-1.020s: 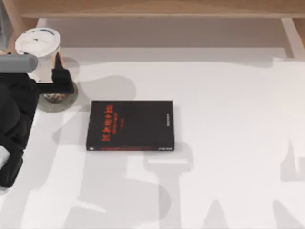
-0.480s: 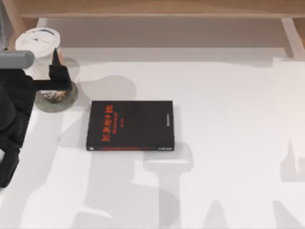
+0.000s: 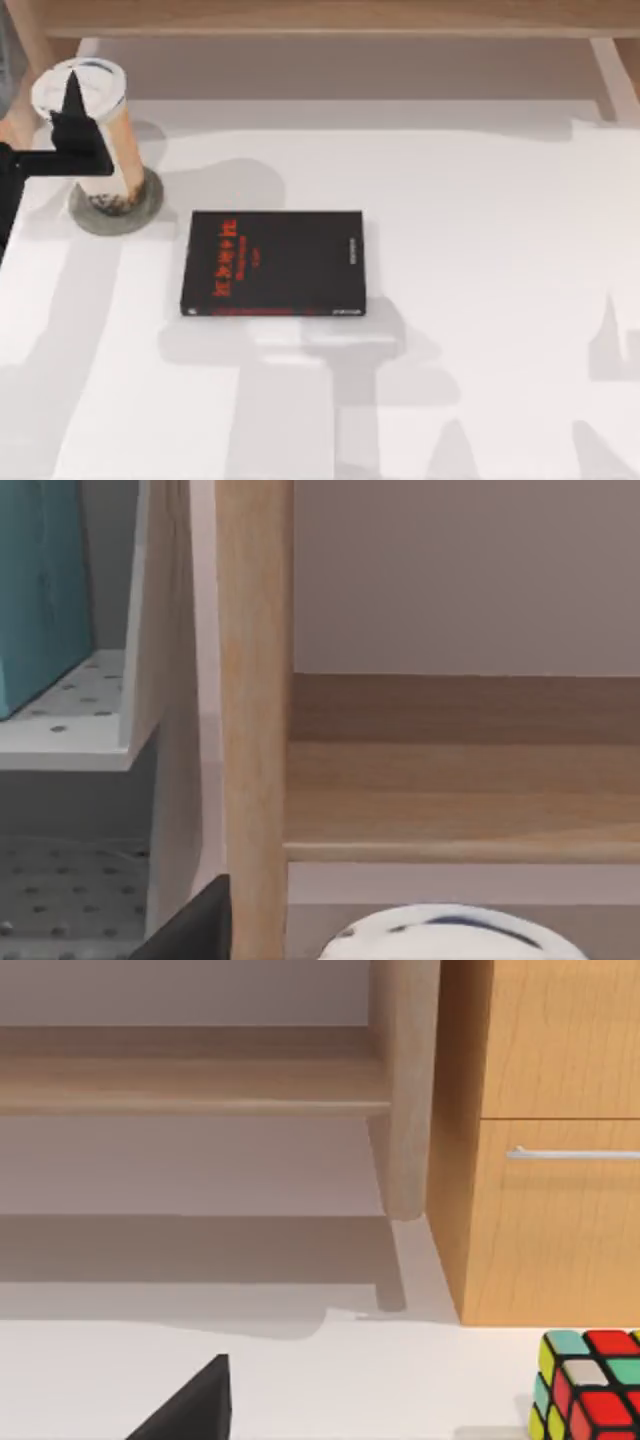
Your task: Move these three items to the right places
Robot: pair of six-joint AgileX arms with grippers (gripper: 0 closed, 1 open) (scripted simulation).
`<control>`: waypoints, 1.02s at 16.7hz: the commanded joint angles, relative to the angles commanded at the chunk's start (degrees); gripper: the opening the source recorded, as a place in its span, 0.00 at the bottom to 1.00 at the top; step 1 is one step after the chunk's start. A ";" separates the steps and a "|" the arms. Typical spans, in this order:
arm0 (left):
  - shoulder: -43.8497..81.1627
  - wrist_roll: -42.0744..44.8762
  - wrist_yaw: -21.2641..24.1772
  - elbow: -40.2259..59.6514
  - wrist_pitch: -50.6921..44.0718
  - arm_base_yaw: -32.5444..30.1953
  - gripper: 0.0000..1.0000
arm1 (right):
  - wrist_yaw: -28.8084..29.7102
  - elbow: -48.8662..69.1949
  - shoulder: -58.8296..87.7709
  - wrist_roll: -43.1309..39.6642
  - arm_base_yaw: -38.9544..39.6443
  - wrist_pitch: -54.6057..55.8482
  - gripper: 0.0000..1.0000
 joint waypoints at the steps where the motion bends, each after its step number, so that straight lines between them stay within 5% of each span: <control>1: -5.05 0.06 0.31 -1.25 -3.73 0.50 1.00 | 0.00 0.00 0.00 0.00 0.00 0.00 1.00; 11: -58.83 0.38 3.81 -15.68 -45.42 6.17 1.00 | 0.00 0.00 0.00 0.00 0.00 0.00 1.00; 17: -76.81 -0.30 5.34 -20.21 -60.16 7.96 1.00 | 0.00 0.00 0.00 0.00 0.00 0.00 1.00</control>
